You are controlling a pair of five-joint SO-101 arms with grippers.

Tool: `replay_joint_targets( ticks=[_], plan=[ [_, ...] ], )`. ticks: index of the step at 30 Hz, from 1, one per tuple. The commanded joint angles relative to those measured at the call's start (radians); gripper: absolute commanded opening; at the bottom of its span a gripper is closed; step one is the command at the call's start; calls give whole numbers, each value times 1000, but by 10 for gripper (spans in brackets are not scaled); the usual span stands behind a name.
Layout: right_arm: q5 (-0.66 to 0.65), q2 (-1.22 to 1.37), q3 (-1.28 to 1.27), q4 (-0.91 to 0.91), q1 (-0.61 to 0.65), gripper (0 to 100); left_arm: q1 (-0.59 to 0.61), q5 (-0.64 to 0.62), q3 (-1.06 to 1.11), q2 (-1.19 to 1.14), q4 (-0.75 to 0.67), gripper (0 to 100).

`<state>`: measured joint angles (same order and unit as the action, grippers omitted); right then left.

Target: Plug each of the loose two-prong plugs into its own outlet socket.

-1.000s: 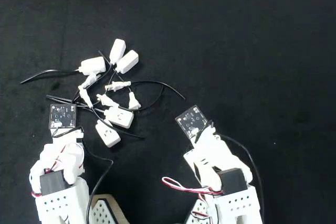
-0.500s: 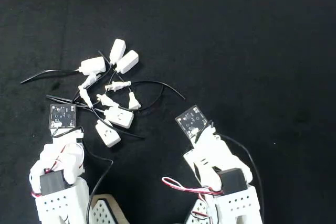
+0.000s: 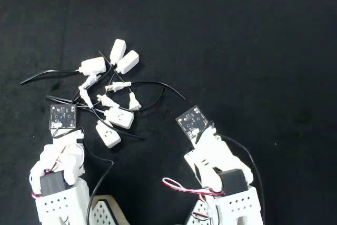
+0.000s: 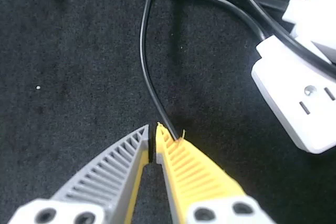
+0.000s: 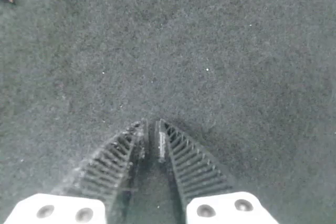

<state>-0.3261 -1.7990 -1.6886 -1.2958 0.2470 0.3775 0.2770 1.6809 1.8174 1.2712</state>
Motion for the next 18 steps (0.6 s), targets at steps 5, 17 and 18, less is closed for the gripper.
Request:
replay_joint_targets(
  ticks=[5, 17, 18],
  plan=[
    [8, -81, 2, -3, 11, 38, -7, 0, 19, 2, 3, 41],
    [9, -81, 2, -3, 58, 38, -15, 3, 19, 2, 3, 40],
    [9, -81, 2, -3, 78, 38, -27, 2, 19, 2, 0, 40]
  ],
)
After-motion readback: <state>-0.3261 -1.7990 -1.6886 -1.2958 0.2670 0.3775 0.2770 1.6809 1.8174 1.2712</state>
